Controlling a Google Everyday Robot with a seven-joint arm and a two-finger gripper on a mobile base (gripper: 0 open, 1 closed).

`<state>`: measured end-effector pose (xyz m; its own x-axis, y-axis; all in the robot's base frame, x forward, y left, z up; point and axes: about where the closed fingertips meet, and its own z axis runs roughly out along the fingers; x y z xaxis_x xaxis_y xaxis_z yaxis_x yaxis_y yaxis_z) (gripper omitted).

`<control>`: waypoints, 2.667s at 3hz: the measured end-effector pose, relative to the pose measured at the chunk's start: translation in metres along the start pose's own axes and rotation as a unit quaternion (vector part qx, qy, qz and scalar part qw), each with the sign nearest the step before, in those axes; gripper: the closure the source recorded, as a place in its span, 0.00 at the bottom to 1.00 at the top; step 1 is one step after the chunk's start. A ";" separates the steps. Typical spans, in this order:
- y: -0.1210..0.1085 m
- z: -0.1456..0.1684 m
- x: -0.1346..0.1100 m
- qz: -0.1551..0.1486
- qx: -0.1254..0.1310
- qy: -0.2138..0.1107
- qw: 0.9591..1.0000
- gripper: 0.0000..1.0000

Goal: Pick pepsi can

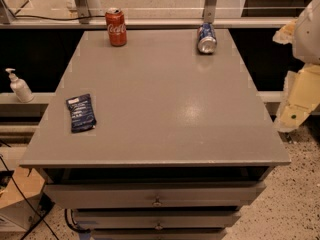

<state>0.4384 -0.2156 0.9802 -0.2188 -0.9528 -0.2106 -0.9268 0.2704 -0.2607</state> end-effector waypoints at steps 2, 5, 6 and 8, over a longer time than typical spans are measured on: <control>-0.011 0.003 -0.009 0.013 0.021 -0.030 0.999 0.00; -0.070 0.036 -0.042 0.040 0.043 -0.117 0.991 0.00; -0.072 0.038 -0.044 0.048 0.046 -0.126 0.990 0.00; -0.114 0.063 -0.072 0.123 0.084 -0.233 0.961 0.00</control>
Offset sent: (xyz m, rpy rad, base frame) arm 0.0357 0.0132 0.0016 0.1455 -0.1211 -0.0495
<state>0.5790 -0.1689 0.9652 -0.2280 -0.7020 -0.6747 -0.7940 0.5351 -0.2884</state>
